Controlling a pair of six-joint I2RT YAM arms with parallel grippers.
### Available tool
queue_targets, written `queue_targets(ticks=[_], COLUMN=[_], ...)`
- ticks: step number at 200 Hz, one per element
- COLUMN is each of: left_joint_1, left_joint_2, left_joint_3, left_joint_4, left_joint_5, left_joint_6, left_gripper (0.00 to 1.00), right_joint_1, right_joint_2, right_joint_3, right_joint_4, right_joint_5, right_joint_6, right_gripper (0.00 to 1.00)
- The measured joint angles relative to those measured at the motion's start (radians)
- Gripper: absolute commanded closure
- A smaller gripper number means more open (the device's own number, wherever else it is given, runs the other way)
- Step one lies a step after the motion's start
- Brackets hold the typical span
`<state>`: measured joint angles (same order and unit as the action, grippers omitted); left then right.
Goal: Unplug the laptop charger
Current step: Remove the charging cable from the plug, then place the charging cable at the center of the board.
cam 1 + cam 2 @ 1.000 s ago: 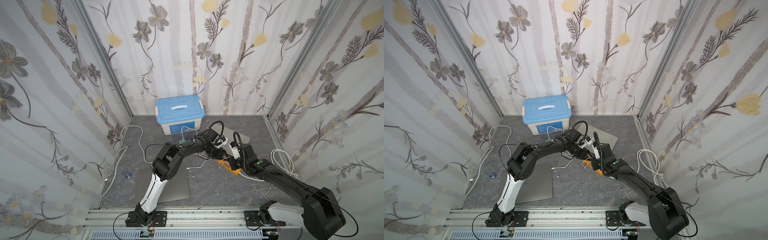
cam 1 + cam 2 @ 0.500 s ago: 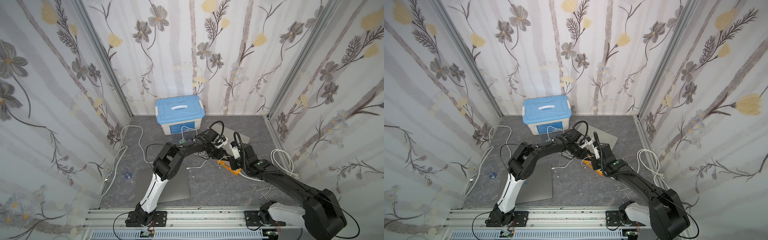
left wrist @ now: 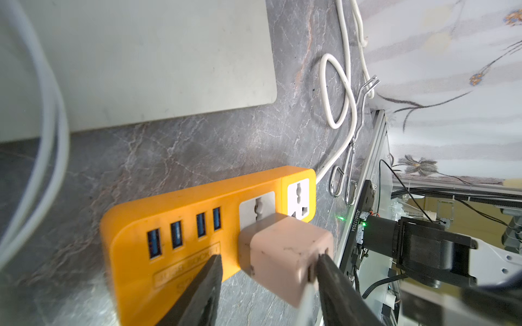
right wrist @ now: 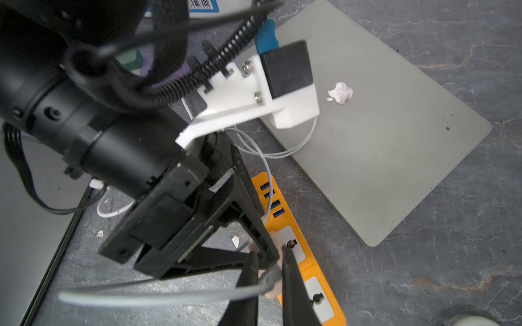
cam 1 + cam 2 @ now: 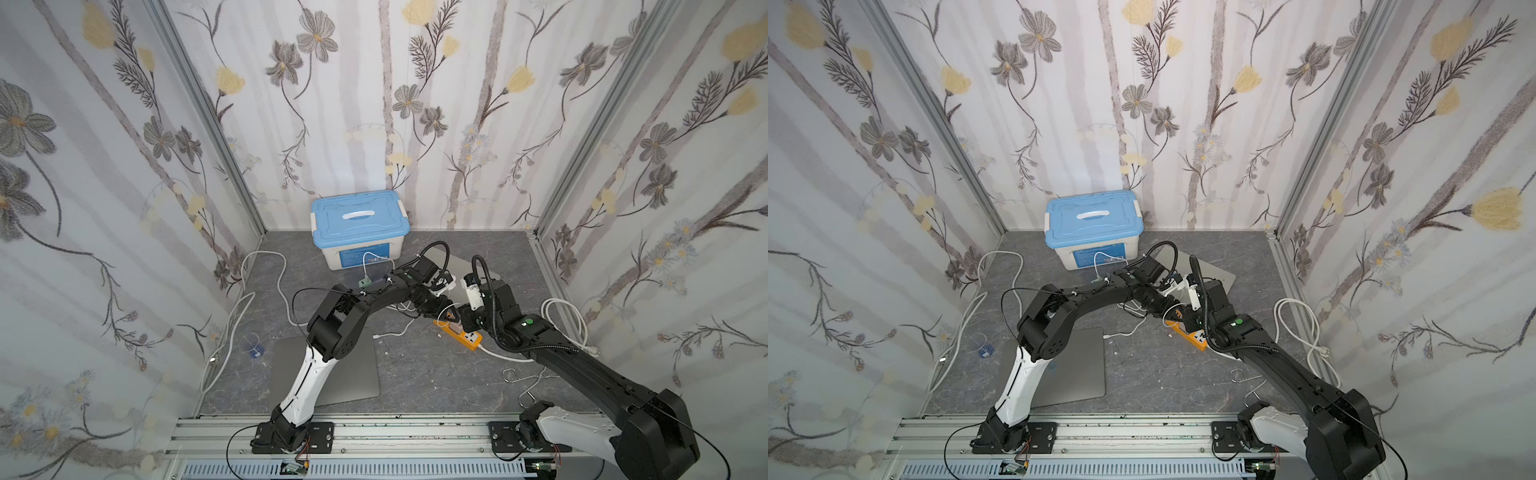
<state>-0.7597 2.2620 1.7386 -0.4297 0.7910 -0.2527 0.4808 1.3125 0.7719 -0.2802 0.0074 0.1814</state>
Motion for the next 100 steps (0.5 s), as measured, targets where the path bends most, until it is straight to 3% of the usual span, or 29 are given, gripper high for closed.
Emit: queue_targets(ticks=[58, 100], left_joint_1=[0.037, 0.064], left_joint_2=[-0.044, -0.111], left_joint_3=[0.192, 0.185], left_joint_4=[-0.101, -0.116], left_joint_5=[-0.179, -0.276], left_joint_6=[0.026, 0.02], left_gripper=[0.38, 0.37], right_joint_1=[-0.029, -0.128], right_joint_2=[0.033, 0.083], right_joint_3=[0.036, 0.107], right_joint_4=[-0.009, -0.045], right_joint_5=[0.014, 0.023], right_joint_6=[-0.008, -0.027], right_gripper=[0.87, 0.88])
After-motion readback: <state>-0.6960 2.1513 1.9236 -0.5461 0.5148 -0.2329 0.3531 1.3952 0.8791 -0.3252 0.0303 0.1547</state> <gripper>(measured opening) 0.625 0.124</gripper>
